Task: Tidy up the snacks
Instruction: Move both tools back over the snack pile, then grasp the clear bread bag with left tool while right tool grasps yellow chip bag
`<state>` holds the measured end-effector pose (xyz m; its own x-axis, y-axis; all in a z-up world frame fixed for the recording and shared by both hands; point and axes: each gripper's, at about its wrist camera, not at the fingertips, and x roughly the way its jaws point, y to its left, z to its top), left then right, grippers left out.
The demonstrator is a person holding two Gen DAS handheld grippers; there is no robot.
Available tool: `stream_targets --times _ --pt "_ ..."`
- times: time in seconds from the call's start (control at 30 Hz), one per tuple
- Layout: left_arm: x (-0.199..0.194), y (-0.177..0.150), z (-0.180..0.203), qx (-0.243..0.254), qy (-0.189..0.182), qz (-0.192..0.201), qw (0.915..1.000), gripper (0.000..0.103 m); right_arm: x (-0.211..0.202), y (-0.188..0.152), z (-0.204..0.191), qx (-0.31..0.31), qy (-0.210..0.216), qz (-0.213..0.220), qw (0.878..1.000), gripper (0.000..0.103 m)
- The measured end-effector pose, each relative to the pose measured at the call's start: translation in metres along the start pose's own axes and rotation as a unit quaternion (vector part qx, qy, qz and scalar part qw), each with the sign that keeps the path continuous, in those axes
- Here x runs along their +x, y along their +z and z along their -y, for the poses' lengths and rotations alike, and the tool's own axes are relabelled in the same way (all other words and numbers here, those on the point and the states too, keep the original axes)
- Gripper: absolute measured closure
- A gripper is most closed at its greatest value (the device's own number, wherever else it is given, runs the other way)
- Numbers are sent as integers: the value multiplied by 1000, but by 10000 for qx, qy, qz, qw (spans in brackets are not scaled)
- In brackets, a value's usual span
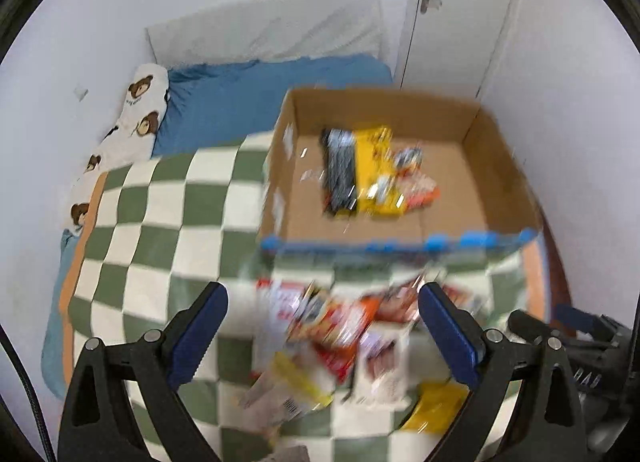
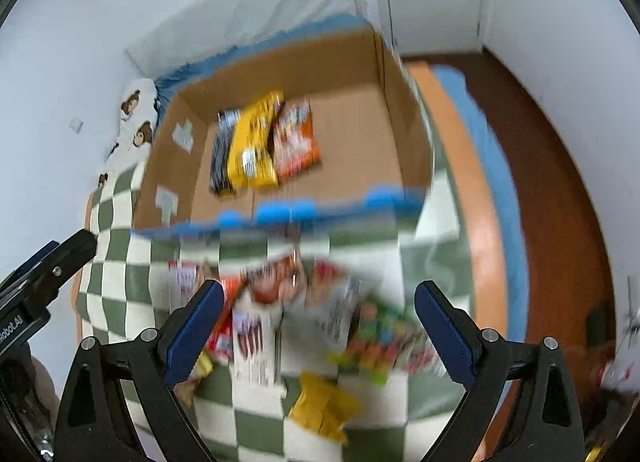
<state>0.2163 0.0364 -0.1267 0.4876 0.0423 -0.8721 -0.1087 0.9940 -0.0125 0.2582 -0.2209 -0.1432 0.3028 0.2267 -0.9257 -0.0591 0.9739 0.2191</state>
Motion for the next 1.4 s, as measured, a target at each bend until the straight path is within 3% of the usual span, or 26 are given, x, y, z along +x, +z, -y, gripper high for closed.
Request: stream_targets --times 0.2,0.4,0.53,0.67,0.8,0.93,1.03,1.2,1.3,1.4 --pt "28 -56 -18 865 264 -662 9937 5 40 -58 4 455 127 -748 9961 5" --pt "84 -107 -24 1804 448 -1636 9689 5 75 -97 7 749 116 -1241 9894 5" --pt "118 -126 -19 2078 655 -1911 9571 5 94 -111 10 871 3 -1456 9855 5" --pt "140 -125 -23 1588 610 -2100 9628 5 110 -116 15 947 -143 -1592 9826 5" --pt "150 -114 -48 549 522 -2268 9710 5 127 -116 13 894 -271 -1730 9805 5" --pt "147 -110 -73 -251 150 -2410 9701 5 144 -122 4 731 -313 -1866 9792 9" --pt "145 -115 -79 -367 33 -2462 9685 5 156 -128 -6 307 -558 -1968 9784 33" --pt "163 -133 -84 -534 -202 -2654 9625 6 153 -141 -16 -467 -610 -2096 9748 46" --pt "163 -144 -91 -812 -340 -2522 9637 36 152 -149 -14 -613 -559 -2204 9719 46" --pt "160 -158 -94 -877 -302 -2524 9632 50 151 -151 -13 -577 -514 -2194 9726 46"
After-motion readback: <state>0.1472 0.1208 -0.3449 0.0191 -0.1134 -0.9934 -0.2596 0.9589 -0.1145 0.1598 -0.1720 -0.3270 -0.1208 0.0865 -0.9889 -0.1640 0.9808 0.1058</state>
